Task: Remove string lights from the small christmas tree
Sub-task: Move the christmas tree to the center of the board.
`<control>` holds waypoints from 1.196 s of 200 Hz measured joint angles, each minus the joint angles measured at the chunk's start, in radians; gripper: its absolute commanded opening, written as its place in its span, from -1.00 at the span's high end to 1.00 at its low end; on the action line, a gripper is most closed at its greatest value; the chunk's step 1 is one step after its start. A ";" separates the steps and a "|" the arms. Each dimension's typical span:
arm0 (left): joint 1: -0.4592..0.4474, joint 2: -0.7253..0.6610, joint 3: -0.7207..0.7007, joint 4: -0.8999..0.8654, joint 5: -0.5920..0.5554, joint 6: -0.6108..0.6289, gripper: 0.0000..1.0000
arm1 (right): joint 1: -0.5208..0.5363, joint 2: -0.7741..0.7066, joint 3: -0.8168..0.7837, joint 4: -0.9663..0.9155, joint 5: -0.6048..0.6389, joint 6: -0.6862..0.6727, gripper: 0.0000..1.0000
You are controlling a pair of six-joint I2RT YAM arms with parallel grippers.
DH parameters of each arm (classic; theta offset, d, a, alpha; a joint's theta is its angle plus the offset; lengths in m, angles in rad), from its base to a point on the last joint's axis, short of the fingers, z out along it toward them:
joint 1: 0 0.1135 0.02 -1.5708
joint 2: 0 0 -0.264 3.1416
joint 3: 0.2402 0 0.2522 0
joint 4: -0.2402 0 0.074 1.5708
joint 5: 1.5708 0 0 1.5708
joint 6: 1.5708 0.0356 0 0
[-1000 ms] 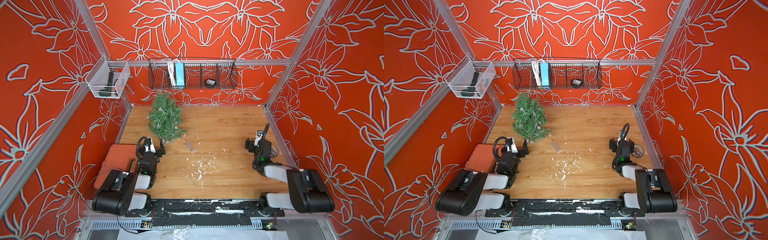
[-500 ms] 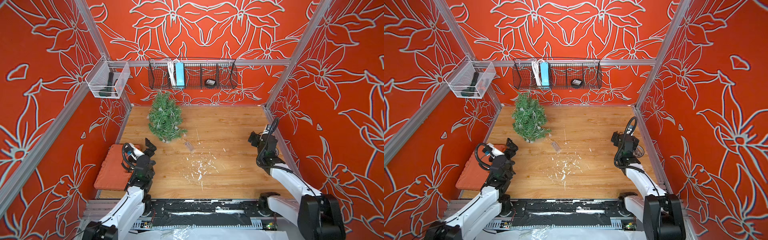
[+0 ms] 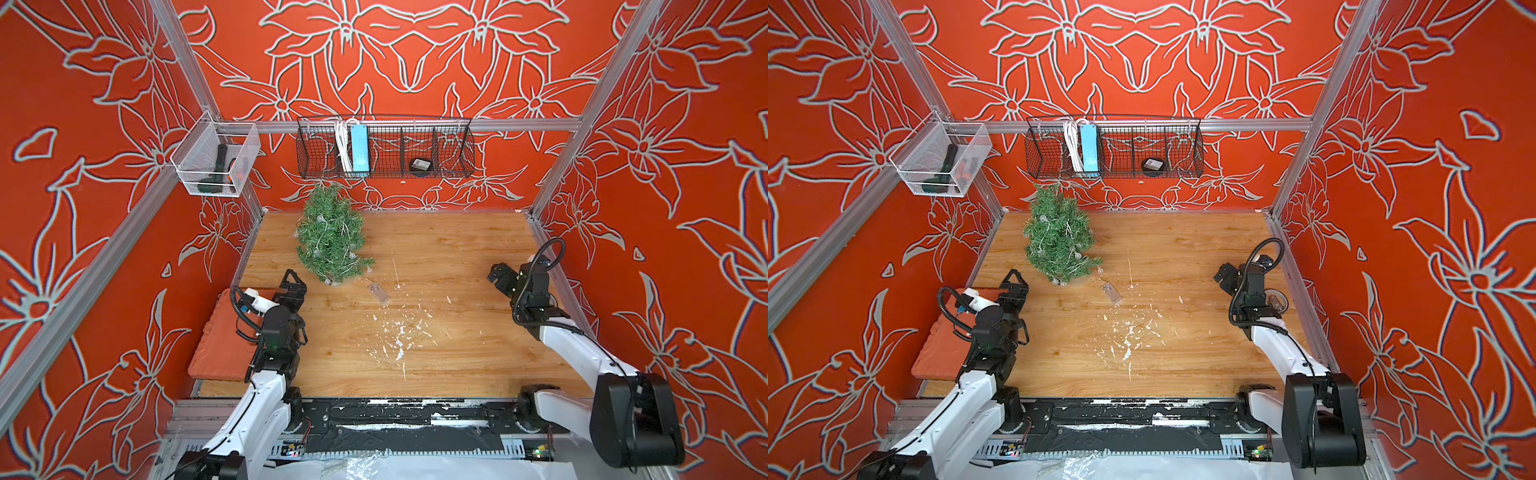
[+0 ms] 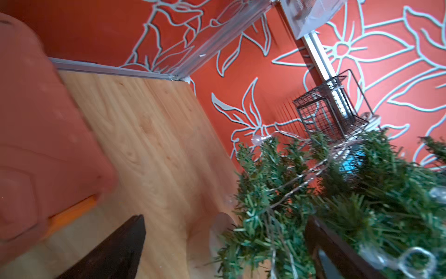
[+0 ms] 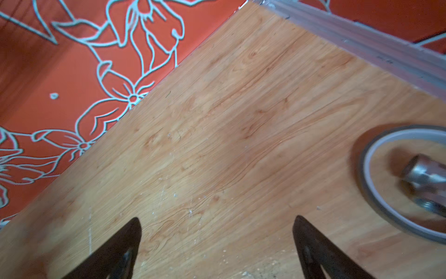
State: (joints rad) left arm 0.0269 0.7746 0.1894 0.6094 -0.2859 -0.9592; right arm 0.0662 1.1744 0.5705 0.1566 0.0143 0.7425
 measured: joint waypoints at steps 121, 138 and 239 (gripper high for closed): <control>0.182 0.467 0.257 0.111 0.494 -0.111 -0.51 | 0.000 0.002 0.034 0.008 -0.218 0.008 -0.96; 0.183 0.515 0.282 0.113 0.498 -0.108 -0.47 | 0.000 -0.012 0.039 0.008 -0.218 0.007 -0.96; 0.190 0.842 0.487 0.203 0.666 -0.055 -0.20 | 0.000 -0.016 0.042 0.006 -0.207 -0.011 -0.96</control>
State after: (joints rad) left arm 0.2173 1.6165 0.6765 0.8127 0.3798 -1.0145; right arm 0.0662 1.1580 0.6125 0.1627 -0.1925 0.7315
